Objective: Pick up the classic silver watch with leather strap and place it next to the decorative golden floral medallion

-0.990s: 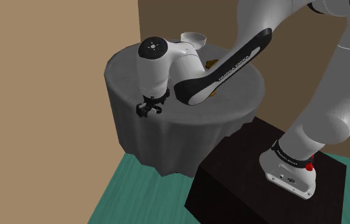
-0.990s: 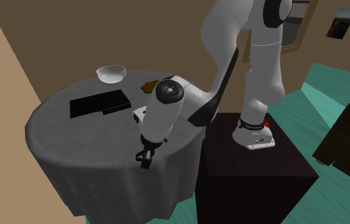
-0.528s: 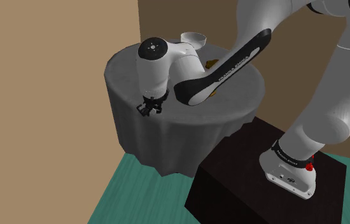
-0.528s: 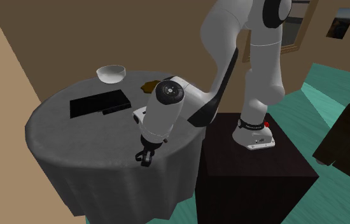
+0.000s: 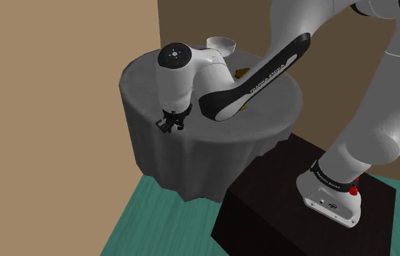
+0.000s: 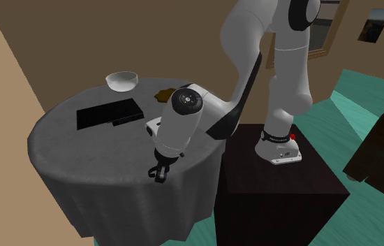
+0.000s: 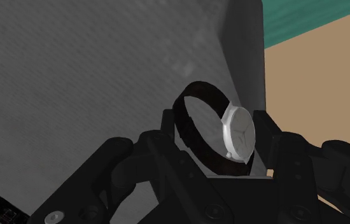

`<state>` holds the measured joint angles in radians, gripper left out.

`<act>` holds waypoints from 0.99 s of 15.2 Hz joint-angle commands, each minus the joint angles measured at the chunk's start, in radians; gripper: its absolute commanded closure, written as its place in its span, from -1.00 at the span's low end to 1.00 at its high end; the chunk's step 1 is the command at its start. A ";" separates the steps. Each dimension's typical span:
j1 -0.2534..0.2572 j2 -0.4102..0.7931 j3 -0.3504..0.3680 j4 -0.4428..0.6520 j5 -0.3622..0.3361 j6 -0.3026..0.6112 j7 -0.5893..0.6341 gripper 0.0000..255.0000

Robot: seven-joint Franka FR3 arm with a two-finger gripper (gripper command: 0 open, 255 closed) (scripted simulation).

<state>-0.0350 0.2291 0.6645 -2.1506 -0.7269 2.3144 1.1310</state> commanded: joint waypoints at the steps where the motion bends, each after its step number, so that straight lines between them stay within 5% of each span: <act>1: -0.003 0.001 -0.003 -0.001 0.002 -0.004 0.000 1.00; 15: -0.036 -0.135 0.038 0.045 0.175 -0.107 -0.157 1.00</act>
<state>-0.0674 0.1057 0.7016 -2.1072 -0.5651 2.2139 0.9875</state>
